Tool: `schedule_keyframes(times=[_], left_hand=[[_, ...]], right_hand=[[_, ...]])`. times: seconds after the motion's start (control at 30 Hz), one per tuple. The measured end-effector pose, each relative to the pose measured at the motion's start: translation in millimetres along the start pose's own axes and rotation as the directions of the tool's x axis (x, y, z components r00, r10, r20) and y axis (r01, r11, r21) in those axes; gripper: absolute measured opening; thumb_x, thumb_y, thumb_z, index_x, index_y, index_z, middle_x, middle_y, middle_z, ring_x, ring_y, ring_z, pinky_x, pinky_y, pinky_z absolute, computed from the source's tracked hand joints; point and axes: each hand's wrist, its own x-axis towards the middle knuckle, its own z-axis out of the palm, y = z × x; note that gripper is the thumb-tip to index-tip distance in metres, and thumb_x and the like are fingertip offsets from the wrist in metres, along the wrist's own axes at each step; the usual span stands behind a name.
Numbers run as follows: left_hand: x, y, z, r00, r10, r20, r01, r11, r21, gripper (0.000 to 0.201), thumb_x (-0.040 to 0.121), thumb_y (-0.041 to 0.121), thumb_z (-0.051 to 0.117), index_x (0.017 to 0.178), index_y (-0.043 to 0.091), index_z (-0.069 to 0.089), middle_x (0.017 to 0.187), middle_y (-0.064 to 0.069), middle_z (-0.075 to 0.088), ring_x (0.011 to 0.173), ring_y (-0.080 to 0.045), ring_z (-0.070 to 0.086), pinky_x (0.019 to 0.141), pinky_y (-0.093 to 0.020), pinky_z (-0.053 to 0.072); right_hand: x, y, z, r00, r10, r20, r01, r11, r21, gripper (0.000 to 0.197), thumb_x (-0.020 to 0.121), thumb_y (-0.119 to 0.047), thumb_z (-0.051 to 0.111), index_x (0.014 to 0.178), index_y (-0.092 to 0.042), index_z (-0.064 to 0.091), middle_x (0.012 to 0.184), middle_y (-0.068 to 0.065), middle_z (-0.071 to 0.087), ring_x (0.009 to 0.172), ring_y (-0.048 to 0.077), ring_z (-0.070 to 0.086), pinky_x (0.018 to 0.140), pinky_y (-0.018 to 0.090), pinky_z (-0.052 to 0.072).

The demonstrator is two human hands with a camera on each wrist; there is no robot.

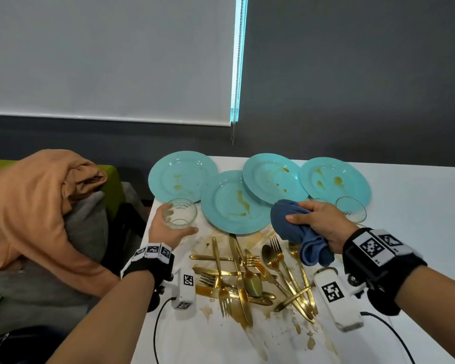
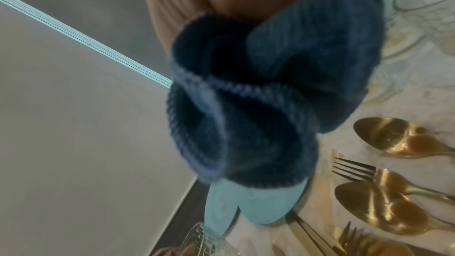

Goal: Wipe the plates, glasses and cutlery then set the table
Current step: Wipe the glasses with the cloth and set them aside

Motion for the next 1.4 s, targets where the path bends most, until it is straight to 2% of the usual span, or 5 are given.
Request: schedule_keyframes(times=[0.7,0.87,1.07,1.23,1.4], left_hand=[[13.2,-16.3,2.2,0.982,-0.098,-0.163,0.14,0.953,0.27,0.135,0.043,0.041,0.092,0.15,0.01,0.015,0.154,-0.013,0.025,0.142,-0.034,0.021,0.116,-0.053,0.015],[-20.1,18.1,16.5,0.934,0.164,-0.319,-0.108,0.976,0.187,0.133,0.039,0.056,0.087,0.144,0.003,0.024,0.148,-0.02,0.024,0.137,-0.036,0.019,0.113,-0.051,0.015],[-83.8,61.8,105.6,0.827,0.557,0.075,-0.561,0.811,0.169,0.073,0.062,0.027,0.087,0.12,0.002,0.053,0.12,-0.015,0.051,0.113,-0.02,0.037,0.101,-0.042,0.039],[-147.6,80.7,189.7,0.619,0.449,0.645,-0.623,0.78,0.055,0.048,0.08,0.029,0.07,0.122,0.013,0.053,0.119,-0.001,0.051,0.107,-0.015,0.052,0.096,-0.03,0.046],[-182.1,96.3,265.2,0.79,0.12,0.601,-0.266,0.951,0.159,0.1,0.069,0.039,0.08,0.146,0.008,0.023,0.146,-0.006,0.029,0.134,-0.019,0.036,0.11,-0.026,0.032]], right_hand=[[-6.5,16.1,-23.6,0.995,0.1,-0.03,-0.099,0.994,0.051,0.019,0.083,0.002,0.063,0.101,-0.005,0.064,0.087,0.012,0.067,0.072,0.021,0.063,0.047,0.021,0.052],[-20.4,13.5,-50.2,0.988,0.152,-0.014,-0.151,0.986,0.069,0.02,0.085,-0.004,0.063,0.104,-0.003,0.065,0.095,0.015,0.069,0.079,0.022,0.065,0.056,0.023,0.056],[-47.5,2.0,-113.2,0.943,0.283,-0.173,-0.248,0.948,0.2,0.019,0.085,-0.018,0.066,0.088,0.0,0.061,0.077,0.014,0.063,0.064,0.025,0.056,0.043,0.031,0.053],[-53.6,14.3,-179.7,0.902,0.354,-0.248,-0.275,0.913,0.302,0.025,0.085,-0.023,0.067,0.095,-0.001,0.058,0.085,0.015,0.063,0.071,0.026,0.058,0.044,0.036,0.055],[-50.8,37.9,-234.0,0.907,0.339,-0.249,-0.264,0.92,0.29,0.025,0.087,-0.022,0.065,0.101,-0.002,0.058,0.088,0.016,0.065,0.072,0.028,0.06,0.054,0.034,0.051]])
